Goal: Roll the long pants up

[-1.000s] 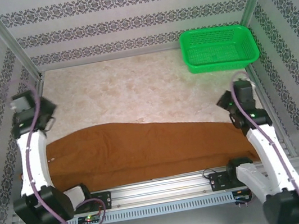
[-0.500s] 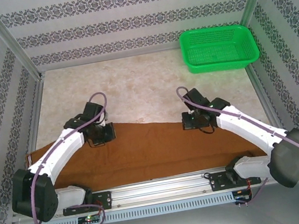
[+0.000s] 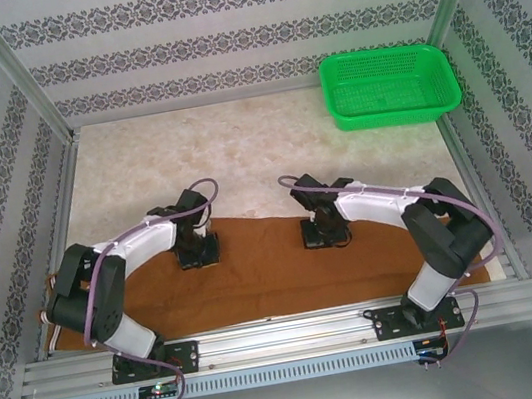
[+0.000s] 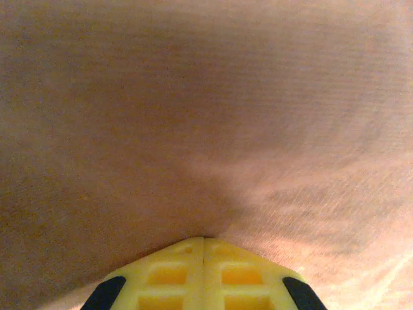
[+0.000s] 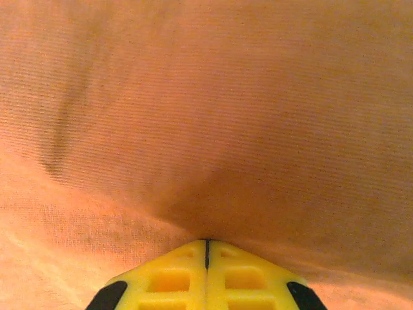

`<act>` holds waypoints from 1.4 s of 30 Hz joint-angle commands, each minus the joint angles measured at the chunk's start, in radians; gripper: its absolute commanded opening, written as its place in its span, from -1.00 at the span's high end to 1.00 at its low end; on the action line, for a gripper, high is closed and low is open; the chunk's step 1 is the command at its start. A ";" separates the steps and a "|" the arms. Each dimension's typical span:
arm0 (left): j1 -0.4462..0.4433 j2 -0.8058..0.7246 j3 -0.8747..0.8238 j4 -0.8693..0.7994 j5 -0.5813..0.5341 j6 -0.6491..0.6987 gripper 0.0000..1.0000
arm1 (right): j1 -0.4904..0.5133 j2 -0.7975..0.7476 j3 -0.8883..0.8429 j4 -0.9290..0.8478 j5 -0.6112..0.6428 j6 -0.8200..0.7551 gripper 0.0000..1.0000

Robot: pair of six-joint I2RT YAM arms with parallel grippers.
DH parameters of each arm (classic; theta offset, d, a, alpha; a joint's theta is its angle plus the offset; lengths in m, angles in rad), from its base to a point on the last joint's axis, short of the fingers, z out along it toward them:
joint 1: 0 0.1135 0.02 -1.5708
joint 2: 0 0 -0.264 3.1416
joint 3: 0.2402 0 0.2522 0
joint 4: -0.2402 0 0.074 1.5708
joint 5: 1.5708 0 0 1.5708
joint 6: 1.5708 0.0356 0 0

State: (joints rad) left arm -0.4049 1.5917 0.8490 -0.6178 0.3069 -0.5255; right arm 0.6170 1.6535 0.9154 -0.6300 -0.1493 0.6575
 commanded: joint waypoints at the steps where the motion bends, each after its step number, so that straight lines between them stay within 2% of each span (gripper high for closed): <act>1: -0.005 0.069 0.043 0.061 -0.043 -0.019 1.00 | -0.052 0.057 0.022 0.002 -0.011 0.030 1.00; 6: 0.022 0.194 0.160 0.050 -0.078 0.001 1.00 | -0.198 0.107 0.086 0.003 -0.049 -0.007 1.00; 12: 0.052 0.323 0.336 -0.019 -0.131 0.082 1.00 | -0.325 0.212 0.286 -0.091 -0.024 -0.100 1.00; 20: 0.187 0.440 0.540 -0.095 -0.147 0.214 1.00 | -0.401 0.369 0.492 -0.135 -0.037 -0.124 1.00; 24: 0.227 0.417 0.584 -0.072 -0.138 0.235 1.00 | -0.422 0.361 0.543 -0.158 0.054 -0.126 1.00; 25: 0.227 0.394 0.585 -0.069 -0.140 0.240 0.90 | -0.430 0.322 0.535 -0.157 0.096 -0.128 1.00; 26: 0.227 0.349 0.583 -0.071 -0.148 0.243 0.72 | -0.444 0.261 0.516 -0.154 0.137 -0.132 1.00; 27: 0.228 0.305 0.578 -0.074 -0.152 0.245 0.55 | -0.466 0.195 0.488 -0.155 0.165 -0.138 0.88; 29: 0.227 0.225 0.553 -0.085 -0.141 0.249 0.26 | -0.533 0.068 0.442 -0.175 0.170 -0.154 0.04; 31: 0.226 0.174 0.527 -0.100 -0.115 0.239 0.19 | -0.617 -0.044 0.391 -0.201 0.142 -0.169 -0.38; 32: 0.226 0.151 0.499 -0.092 -0.075 0.235 0.21 | -0.669 -0.095 0.364 -0.208 0.127 -0.179 -0.51; 35: 0.217 0.102 0.404 -0.017 0.025 0.202 0.21 | -0.840 -0.197 0.274 -0.211 0.087 -0.198 -0.55; 38: 0.186 0.106 0.335 0.060 0.060 0.194 0.22 | -1.015 -0.243 0.173 -0.170 -0.025 -0.158 -0.55; 42: 0.147 0.198 0.319 0.091 0.091 0.203 0.26 | -1.151 -0.228 0.061 -0.066 -0.163 -0.079 -0.57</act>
State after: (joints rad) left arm -0.2310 1.7332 1.1843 -0.5755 0.3447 -0.3202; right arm -0.4839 1.3922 1.0348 -0.7372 -0.1703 0.5240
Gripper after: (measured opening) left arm 0.377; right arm 0.781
